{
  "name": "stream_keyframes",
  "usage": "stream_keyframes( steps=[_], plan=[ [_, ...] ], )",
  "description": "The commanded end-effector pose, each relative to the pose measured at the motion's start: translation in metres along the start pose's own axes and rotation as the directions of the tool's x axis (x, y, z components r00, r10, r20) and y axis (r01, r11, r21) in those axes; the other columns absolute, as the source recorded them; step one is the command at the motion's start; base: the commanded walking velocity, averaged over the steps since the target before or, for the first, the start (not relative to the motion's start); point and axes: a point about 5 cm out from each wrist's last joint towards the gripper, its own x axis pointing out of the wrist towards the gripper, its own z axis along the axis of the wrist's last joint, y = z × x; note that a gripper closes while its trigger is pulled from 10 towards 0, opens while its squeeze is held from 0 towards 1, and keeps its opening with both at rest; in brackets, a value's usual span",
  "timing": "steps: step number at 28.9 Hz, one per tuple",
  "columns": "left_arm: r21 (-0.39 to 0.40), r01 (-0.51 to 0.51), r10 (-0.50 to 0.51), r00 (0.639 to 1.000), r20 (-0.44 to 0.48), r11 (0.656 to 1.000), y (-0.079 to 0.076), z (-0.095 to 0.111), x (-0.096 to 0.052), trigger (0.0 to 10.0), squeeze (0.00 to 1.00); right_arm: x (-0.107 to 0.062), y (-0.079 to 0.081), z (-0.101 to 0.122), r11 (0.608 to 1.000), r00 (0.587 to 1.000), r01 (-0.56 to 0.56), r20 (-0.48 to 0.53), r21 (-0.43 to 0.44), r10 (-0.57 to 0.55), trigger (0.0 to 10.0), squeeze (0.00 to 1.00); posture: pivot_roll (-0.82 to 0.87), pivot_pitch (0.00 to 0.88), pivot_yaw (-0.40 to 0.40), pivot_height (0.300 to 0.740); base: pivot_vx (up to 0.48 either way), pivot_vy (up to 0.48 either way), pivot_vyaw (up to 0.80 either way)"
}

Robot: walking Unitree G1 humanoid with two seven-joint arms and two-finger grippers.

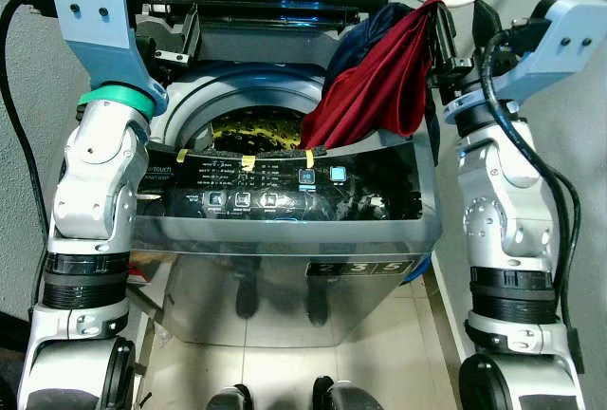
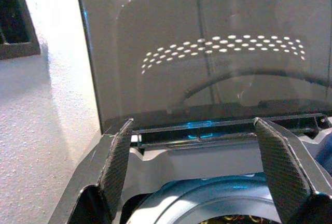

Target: Clothes washing

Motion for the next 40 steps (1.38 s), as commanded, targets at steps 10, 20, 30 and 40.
stream_keyframes(
  steps=[10, 20, 30, 40],
  plan=[
    [-0.007, -0.001, 0.001, 1.000, 0.005, 1.000, -0.001, -0.004, 0.000, 10.0, 0.00, 0.002, 0.001, 0.003, 0.999, 0.999, -0.028, 0.019, -0.037, 0.028, 10.0, 0.00, -0.02, 0.041, 0.006, 0.740, -0.385, 0.000, 0.00],
    [-0.008, 0.000, 0.000, 1.000, 0.006, 1.000, -0.002, -0.004, 0.000, 10.0, 0.00, 0.002, 0.004, 0.000, 0.995, 0.998, -0.055, -0.002, -0.089, 0.055, 10.0, 0.00, -0.02, 0.053, 0.005, 0.740, -0.386, 0.000, 0.00],
    [-0.015, 0.085, -0.086, 0.996, -0.033, 0.996, -0.019, -0.011, -0.002, 10.0, 0.00, 0.001, 0.003, -0.004, 0.988, 0.997, -0.077, -0.028, -0.136, 0.074, 10.0, 0.00, -0.02, 0.053, 0.005, 0.740, -0.035, 0.000, 0.70],
    [-0.053, 0.300, -0.304, 0.940, -0.152, 0.953, -0.063, -0.031, -0.030, 10.0, 0.00, -0.012, -0.023, -0.015, 0.974, 0.996, -0.024, -0.089, -0.225, 0.004, 10.0, 0.00, -0.02, 0.054, 0.003, 0.740, 0.000, 0.000, 0.78]
  ],
)
